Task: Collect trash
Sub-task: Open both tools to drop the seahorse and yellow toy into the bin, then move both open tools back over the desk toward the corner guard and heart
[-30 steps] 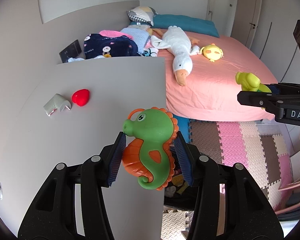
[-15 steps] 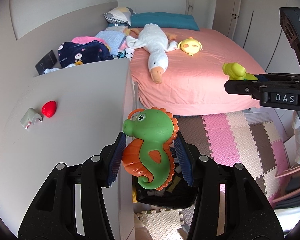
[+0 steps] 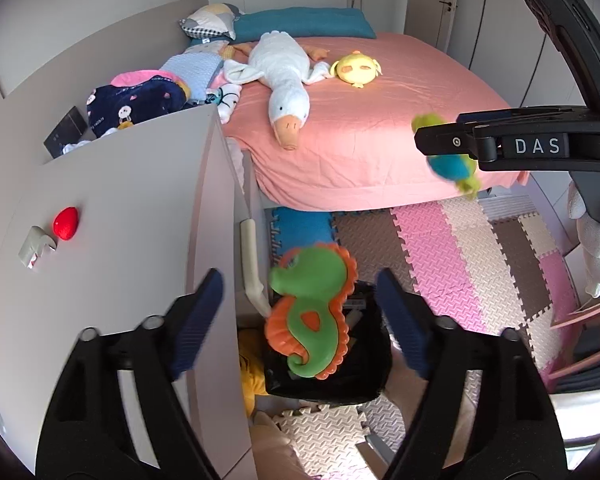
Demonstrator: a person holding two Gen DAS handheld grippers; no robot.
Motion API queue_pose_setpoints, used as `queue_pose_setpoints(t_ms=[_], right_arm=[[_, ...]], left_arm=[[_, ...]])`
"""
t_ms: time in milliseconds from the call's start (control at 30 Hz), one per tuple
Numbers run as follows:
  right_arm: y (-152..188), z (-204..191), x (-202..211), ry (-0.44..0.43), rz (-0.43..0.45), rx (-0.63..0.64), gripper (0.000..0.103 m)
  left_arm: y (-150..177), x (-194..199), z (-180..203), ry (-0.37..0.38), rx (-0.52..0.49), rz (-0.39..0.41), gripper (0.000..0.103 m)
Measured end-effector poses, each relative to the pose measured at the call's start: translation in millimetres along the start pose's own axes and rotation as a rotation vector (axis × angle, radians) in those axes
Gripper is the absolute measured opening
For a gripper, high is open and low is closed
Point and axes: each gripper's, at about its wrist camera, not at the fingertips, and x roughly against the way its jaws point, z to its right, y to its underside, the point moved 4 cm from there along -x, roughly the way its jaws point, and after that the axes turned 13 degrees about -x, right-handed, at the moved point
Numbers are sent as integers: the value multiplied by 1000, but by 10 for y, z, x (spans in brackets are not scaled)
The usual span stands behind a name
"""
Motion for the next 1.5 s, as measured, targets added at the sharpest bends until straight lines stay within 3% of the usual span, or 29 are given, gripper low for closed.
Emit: queue_pose_setpoints(t_ms=[267,667,1233,1500], right_arm=[[-31,-79,-64,-22,11,0,75],[-52,-346,-214,-19,-11,42,75],[-130,-1239,-493,-86,-39,147,75],[-89,-1775,-686,-130,-62,201,75]], left_arm=[[74,-1,-198,-29,42,-12,89],[182,-87,-399,-12,71,-19,89],[523,-53,-1189,-42,211,-8,89],[817,14,-1689,-96,301,-6,89]])
